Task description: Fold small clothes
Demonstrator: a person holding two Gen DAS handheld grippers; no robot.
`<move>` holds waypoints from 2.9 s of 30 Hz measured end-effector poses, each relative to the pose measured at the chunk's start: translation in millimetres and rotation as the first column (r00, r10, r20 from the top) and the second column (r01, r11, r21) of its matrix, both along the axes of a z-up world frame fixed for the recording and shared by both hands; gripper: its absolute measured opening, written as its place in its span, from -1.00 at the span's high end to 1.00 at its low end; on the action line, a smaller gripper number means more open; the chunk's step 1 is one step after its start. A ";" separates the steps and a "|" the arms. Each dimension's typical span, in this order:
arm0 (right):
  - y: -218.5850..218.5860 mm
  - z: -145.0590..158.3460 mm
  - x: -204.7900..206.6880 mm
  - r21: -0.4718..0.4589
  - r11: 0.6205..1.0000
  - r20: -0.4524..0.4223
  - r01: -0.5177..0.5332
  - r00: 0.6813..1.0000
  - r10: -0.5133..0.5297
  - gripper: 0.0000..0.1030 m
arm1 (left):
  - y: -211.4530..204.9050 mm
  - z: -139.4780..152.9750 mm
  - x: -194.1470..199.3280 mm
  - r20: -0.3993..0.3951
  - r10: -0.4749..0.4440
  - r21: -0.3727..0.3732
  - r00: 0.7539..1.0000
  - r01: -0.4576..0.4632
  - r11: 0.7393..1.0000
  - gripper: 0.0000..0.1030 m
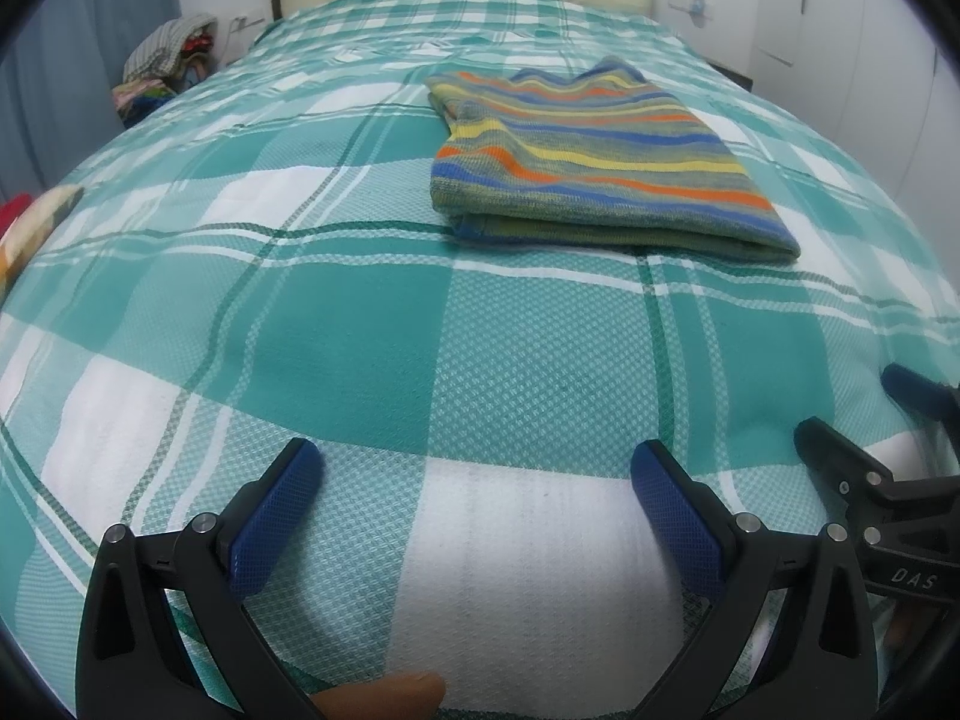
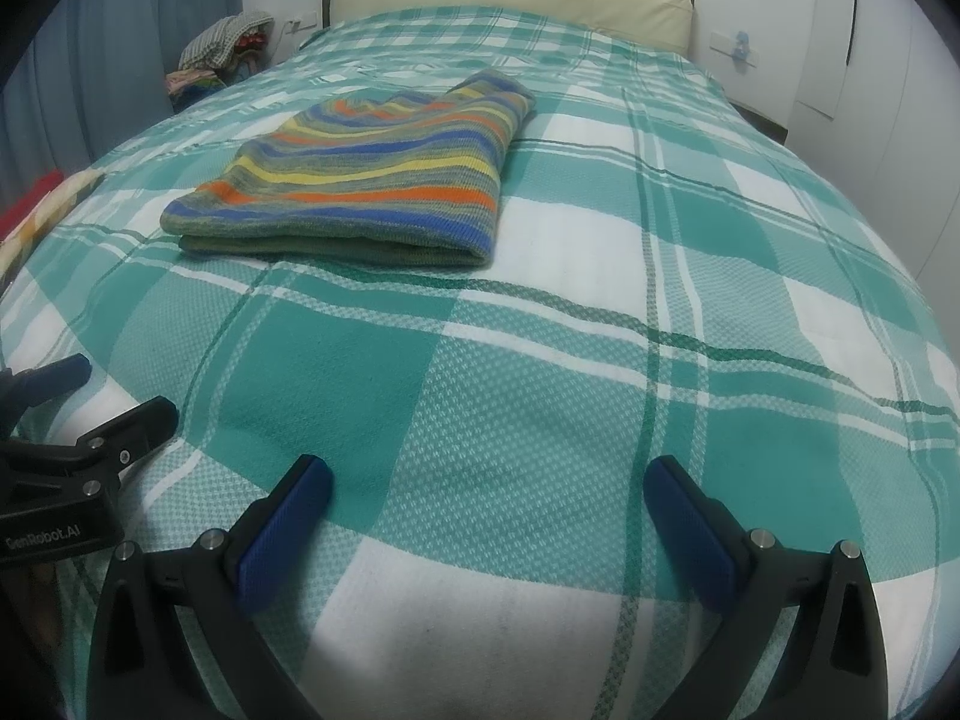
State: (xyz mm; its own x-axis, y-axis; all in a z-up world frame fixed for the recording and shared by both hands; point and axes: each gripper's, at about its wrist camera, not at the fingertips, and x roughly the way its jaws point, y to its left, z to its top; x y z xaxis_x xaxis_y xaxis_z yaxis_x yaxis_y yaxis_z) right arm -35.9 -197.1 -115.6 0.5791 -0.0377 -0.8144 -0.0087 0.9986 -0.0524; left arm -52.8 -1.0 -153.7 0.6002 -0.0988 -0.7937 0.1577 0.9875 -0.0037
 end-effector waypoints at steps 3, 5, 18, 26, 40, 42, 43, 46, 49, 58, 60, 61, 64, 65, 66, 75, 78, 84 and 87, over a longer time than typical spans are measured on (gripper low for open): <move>-0.1 -0.1 0.0 -0.001 1.000 0.002 0.000 1.000 0.000 -1.00 | 0.2 0.3 0.7 -0.004 -0.001 0.000 1.000 0.001 1.000 -0.99; -0.5 -0.4 0.0 -0.001 1.000 0.005 0.000 1.000 0.000 -1.00 | 0.1 0.3 1.8 -0.012 -0.002 -0.001 1.000 0.002 1.000 -0.99; 1.6 -1.1 3.1 -0.023 1.000 -0.003 -0.002 1.000 0.002 -1.00 | -4.1 -0.8 4.0 -0.021 0.005 0.022 1.000 -0.005 1.000 -0.99; 2.9 -1.2 3.1 -0.025 1.000 -0.005 -0.005 1.000 0.005 -1.00 | -3.2 -0.9 4.2 -0.021 0.006 0.019 1.000 -0.006 1.000 -0.99; 3.6 -1.7 4.0 -0.025 1.000 -0.004 -0.009 1.000 0.009 -1.00 | -1.1 -0.7 4.6 -0.030 0.005 0.005 1.000 -0.004 1.000 -0.99; 3.7 -1.8 3.9 -0.026 1.000 -0.004 -0.009 1.000 0.009 -1.00 | -1.3 -0.7 5.4 -0.037 0.002 0.004 0.999 -0.002 1.000 -0.99; 3.6 -1.7 3.9 -0.026 1.000 -0.004 -0.009 1.000 0.009 -1.00 | -1.6 -0.6 5.7 -0.040 0.000 0.005 0.999 0.000 1.000 -0.99; 3.7 -1.8 4.0 -0.025 1.000 -0.004 -0.009 1.000 0.009 -1.00 | -2.1 0.3 7.0 -0.050 -0.006 0.005 0.999 0.006 1.000 -0.99; 3.4 -1.5 3.9 -0.021 1.000 -0.003 -0.011 1.000 0.011 -1.00 | -1.2 3.1 8.6 -0.057 -0.007 -0.001 0.998 0.007 1.000 -0.99; -1.8 65.4 -6.6 0.029 1.000 0.060 0.010 0.998 -0.012 -1.00 | 9.3 87.3 -25.1 0.114 0.012 0.061 0.993 -0.019 0.998 -1.00; 2.1 91.1 -9.7 0.039 0.999 0.079 -0.001 0.997 -0.002 -1.00 | 15.9 108.3 -32.5 0.112 0.026 0.053 0.993 -0.032 0.998 -1.00; 4.5 101.8 -11.8 0.038 0.999 0.089 -0.007 0.996 0.004 -1.00 | 19.0 117.7 -36.4 0.115 0.040 0.068 0.993 -0.048 0.997 -1.00; 19.3 141.4 -23.5 0.022 0.999 0.126 -0.042 0.991 0.038 -1.00 | 30.9 141.8 -49.0 0.139 0.074 0.091 0.987 -0.088 0.992 -1.00; 25.3 152.1 -27.7 0.017 0.998 0.134 -0.055 0.990 0.052 -1.00 | 34.6 146.5 -52.7 0.142 0.084 0.090 0.986 -0.097 0.991 -1.00; 32.9 165.5 -32.5 0.009 0.997 0.141 -0.072 0.988 0.070 -1.00 | 39.0 152.7 -56.1 0.146 0.094 0.087 0.985 -0.107 0.990 -1.00; 60.7 214.7 -52.1 -0.002 0.994 0.177 -0.107 0.979 0.105 -1.00 | 55.5 189.8 -76.0 0.204 0.126 0.060 0.971 -0.141 0.988 -1.00; 63.2 220.6 -55.6 0.000 0.995 0.193 -0.103 0.976 0.101 -1.00 | 56.2 195.5 -77.7 0.212 0.131 0.042 0.969 -0.143 0.989 -1.00; 63.7 228.6 -61.4 -0.007 0.995 0.211 -0.098 0.973 0.098 -1.00 | 52.0 205.0 -84.3 0.249 0.137 0.049 0.959 -0.154 0.987 -1.00; 62.4 230.2 -60.0 -0.007 0.996 0.215 -0.092 0.972 0.091 -1.00 | 52.5 206.9 -84.8 0.239 0.138 0.036 0.961 -0.150 0.988 -1.00</move>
State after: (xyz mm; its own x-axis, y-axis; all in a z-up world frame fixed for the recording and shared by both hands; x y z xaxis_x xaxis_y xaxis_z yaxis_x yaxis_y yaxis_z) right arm -96.0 -134.7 114.6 0.7413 0.0258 -0.6707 -0.0889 0.9942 -0.0601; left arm -137.6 51.5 53.2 0.7751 0.0409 -0.6305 0.0039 0.9976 0.0696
